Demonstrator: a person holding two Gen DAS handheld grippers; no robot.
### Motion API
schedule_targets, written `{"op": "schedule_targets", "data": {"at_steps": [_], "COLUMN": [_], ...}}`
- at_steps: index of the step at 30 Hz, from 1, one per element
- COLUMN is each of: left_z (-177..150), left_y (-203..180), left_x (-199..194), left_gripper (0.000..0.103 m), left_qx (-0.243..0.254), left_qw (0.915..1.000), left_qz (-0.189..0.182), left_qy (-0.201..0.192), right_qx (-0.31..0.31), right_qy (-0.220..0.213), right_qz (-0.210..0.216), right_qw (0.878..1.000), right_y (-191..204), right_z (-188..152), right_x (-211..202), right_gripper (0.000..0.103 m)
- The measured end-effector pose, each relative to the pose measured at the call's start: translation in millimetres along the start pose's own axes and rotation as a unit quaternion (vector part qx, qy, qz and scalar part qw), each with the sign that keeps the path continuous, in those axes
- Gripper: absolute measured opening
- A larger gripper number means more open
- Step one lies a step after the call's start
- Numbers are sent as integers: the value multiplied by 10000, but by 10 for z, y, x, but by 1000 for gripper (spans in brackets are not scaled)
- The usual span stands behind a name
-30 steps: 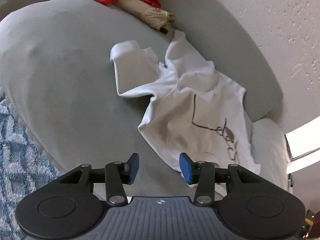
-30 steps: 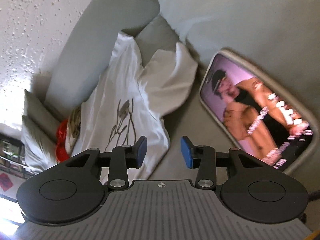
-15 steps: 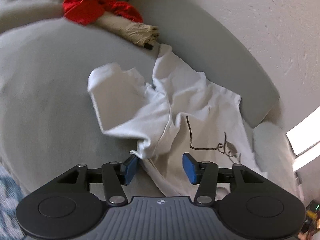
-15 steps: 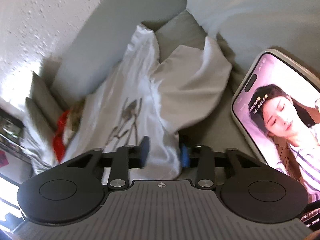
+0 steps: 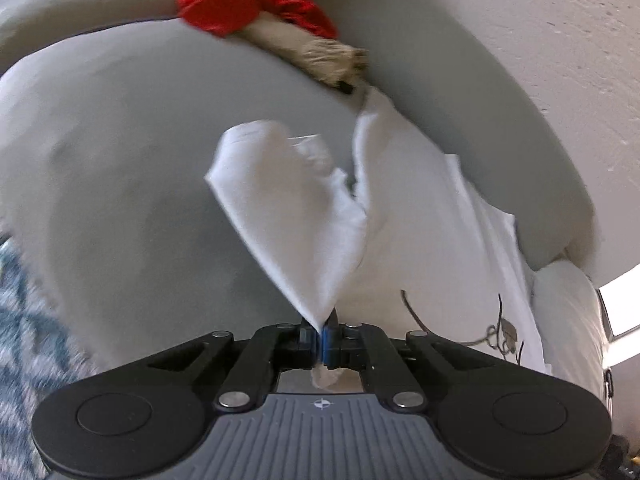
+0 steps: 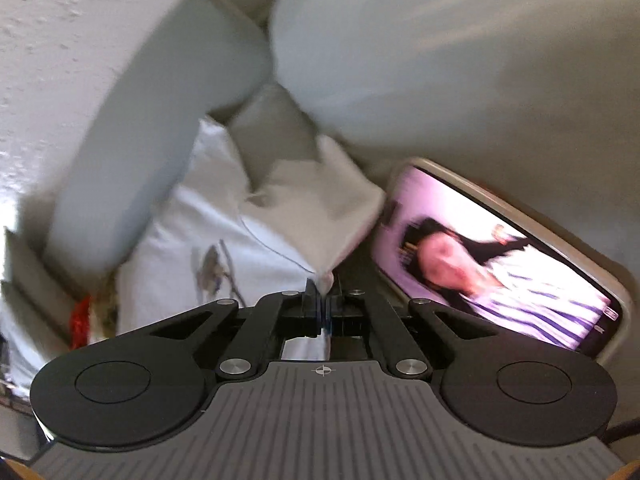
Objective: Fold clothes
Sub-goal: 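Open both tools and lay the sweatshirt flat on the sofa seat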
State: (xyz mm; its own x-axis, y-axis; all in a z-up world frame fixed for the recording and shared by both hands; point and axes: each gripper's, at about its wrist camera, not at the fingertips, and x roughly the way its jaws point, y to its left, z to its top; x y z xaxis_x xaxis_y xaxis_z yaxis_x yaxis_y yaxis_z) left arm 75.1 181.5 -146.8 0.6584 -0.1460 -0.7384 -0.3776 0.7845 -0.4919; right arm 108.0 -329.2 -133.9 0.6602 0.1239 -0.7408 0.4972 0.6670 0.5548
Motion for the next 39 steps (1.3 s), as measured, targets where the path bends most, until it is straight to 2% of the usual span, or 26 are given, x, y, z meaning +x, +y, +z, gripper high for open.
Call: {"op": "schedule_targets", "data": {"at_steps": [2,5,7,9,10,11,12,14,16,18,21,25,30,32,33,35,36,38,39], "left_z": [-40,-70,-73,-71,-73,-82,-96,-173,-322,-490,-744,-971,-1038,-1093,-1129,-1109,-1079,-1001,-955], "left_y": [2,-15,-47,-2,40,75,91,36,-160,-391,-791,-1160,-1231,-1224,-1220,-1196,-1194,-1195,-1199], "left_x": [-39,-62,-91,-188,-252,-318,-372,-424,-452,-471,-384,-320,-46,84,138,142,134,82,32], "left_gripper": [1,2,7,31,49,52,52,48,46,46,47,46,42,31,30,15,14,10,10], "left_qx": [33,115,341,259,209,195,228,575,1136,1705,2577,3726,4184,4348,4426,4387,4328,4144,4004], "left_qw": [9999,9999,9994,9996,9995,9994,9994,9981,9925,9837,9651,9280,9080,8998,8960,8980,9009,9093,9151], "left_qz": [136,93,33,37,46,34,-5,-212,-310,-366,-330,-35,199,288,319,306,304,223,160], "left_qy": [1,68,29,-115,-215,-288,-278,89,329,427,322,56,138,225,182,129,148,307,452], "right_qx": [20,-9,-396,-665,-727,-769,-798,-902,-1233,-1438,-1564,-2116,-2935,-3281,-3457,-3803,-3973,-4094,-4116], "right_qy": [244,389,452,536,566,630,723,914,1110,1277,1344,1159,929,850,821,741,696,567,496], "right_qz": [-232,-412,-541,-627,-623,-497,-299,31,432,632,609,402,580,554,503,248,94,-78,-141], "right_qw": [9994,9984,9967,9944,9938,9938,9937,9917,9852,9793,9766,9696,9497,9392,9334,9215,9150,9106,9099], "right_y": [-49,-70,24,111,143,164,182,222,285,338,386,532,704,750,775,823,847,868,873], "right_z": [-23,-52,-69,-78,-78,-81,-87,-136,-254,-381,-573,-781,-946,-1012,-1059,-1157,-1207,-1229,-1227], "right_x": [61,116,113,54,-11,-94,-187,-361,-472,-474,-366,-288,-321,-278,-233,-115,-50,-52,-76], "right_gripper": [1,1,2,24,30,45,49,50,49,49,49,49,49,49,49,42,28,16,2]}}
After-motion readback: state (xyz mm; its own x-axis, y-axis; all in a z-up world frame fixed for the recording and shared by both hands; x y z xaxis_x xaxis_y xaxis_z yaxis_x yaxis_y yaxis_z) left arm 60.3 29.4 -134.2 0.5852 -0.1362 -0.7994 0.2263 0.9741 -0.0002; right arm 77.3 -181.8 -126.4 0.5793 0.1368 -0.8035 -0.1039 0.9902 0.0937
